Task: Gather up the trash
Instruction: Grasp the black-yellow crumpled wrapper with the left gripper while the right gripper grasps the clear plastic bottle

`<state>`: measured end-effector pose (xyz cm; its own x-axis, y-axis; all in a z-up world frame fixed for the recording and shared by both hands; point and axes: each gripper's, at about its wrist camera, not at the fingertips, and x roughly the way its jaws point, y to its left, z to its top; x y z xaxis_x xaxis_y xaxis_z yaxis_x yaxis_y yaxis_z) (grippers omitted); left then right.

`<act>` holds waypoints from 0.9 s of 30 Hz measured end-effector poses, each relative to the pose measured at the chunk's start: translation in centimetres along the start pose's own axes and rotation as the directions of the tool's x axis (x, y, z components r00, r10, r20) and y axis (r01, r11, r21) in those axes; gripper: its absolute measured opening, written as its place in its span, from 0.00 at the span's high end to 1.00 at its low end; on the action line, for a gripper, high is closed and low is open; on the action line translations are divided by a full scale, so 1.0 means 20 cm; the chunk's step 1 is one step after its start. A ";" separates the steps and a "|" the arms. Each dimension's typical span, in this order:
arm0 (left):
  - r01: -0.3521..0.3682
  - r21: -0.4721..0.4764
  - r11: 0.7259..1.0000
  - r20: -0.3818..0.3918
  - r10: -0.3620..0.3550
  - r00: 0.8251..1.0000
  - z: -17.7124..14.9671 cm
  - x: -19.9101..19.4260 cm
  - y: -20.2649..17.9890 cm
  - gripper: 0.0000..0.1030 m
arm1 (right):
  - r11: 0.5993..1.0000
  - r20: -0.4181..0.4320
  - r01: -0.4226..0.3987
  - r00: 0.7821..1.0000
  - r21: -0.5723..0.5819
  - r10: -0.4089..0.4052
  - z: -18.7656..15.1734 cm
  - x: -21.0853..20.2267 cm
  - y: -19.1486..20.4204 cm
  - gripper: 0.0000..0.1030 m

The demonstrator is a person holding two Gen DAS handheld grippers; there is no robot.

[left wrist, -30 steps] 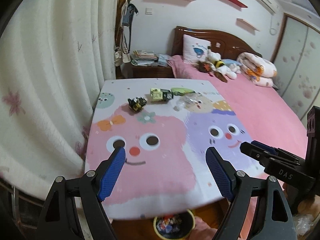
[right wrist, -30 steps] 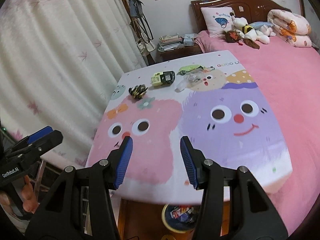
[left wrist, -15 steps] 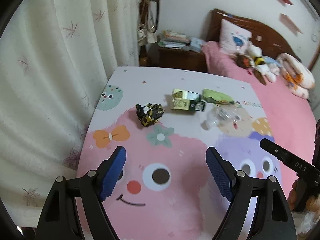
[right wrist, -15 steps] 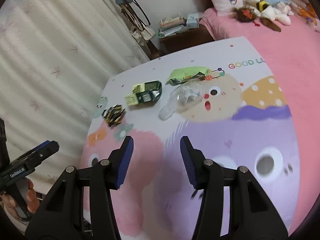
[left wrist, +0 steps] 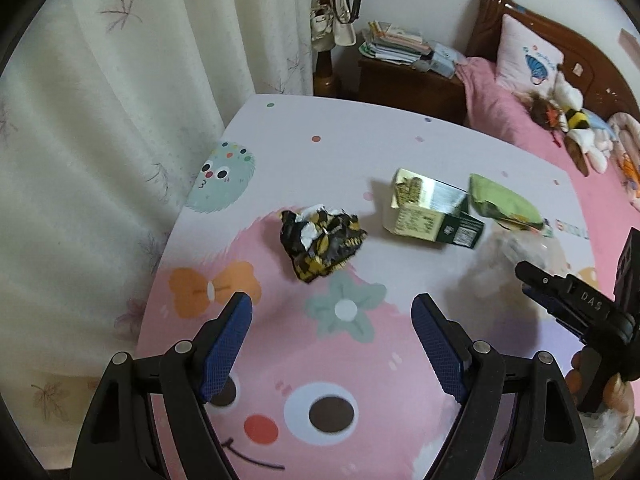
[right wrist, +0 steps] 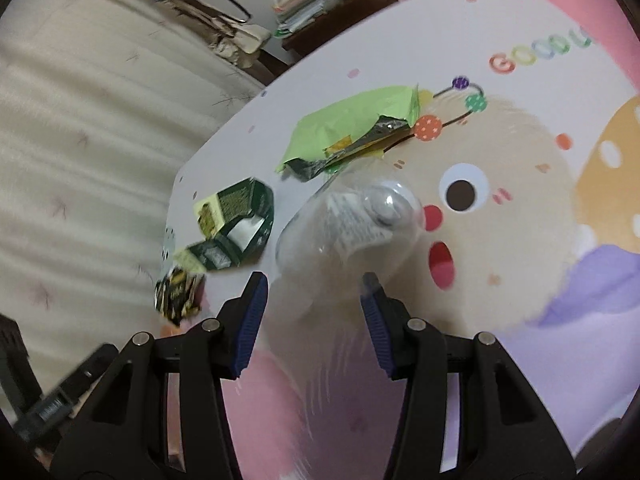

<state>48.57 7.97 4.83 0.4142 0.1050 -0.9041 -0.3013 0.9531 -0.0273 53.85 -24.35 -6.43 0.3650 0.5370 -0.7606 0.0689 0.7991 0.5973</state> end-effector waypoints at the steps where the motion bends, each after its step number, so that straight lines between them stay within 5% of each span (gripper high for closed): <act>1: -0.005 -0.007 1.000 -0.006 0.005 1.000 0.02 0.04 0.00 0.19 | 1.000 -0.007 -0.006 1.000 0.015 0.006 0.02 0.03 0.00 0.55; 8: 0.005 -0.077 0.997 -0.031 -0.008 0.999 0.16 0.22 0.06 0.19 | 0.998 -0.002 -0.022 1.000 0.061 0.022 0.13 0.14 0.01 0.56; 11: 0.009 -0.092 0.996 -0.051 -0.014 0.999 0.20 0.32 0.07 0.19 | 0.998 -0.001 -0.012 1.000 0.057 0.012 0.16 0.15 0.02 0.69; 14: 0.001 -0.084 0.996 -0.083 -0.008 0.996 0.24 0.43 0.07 0.19 | 1.000 0.007 0.005 1.000 0.020 -0.005 0.18 0.14 0.04 0.70; 23: -0.006 -0.033 0.999 -0.167 0.000 0.986 0.27 0.70 0.05 0.24 | 0.996 -0.018 -0.041 0.999 -0.076 0.040 0.07 0.02 0.08 0.70; 27: 0.015 -0.049 0.999 -0.133 -0.022 0.991 0.28 0.69 0.06 0.30 | 0.992 -0.023 -0.036 0.999 -0.121 0.033 0.00 -0.03 0.10 0.70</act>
<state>58.79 12.18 -5.30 0.3028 0.0457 -0.9520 -0.3365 0.9396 -0.0620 53.73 -23.04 -4.78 0.3456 0.5693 -0.7459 -0.0566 0.8061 0.5890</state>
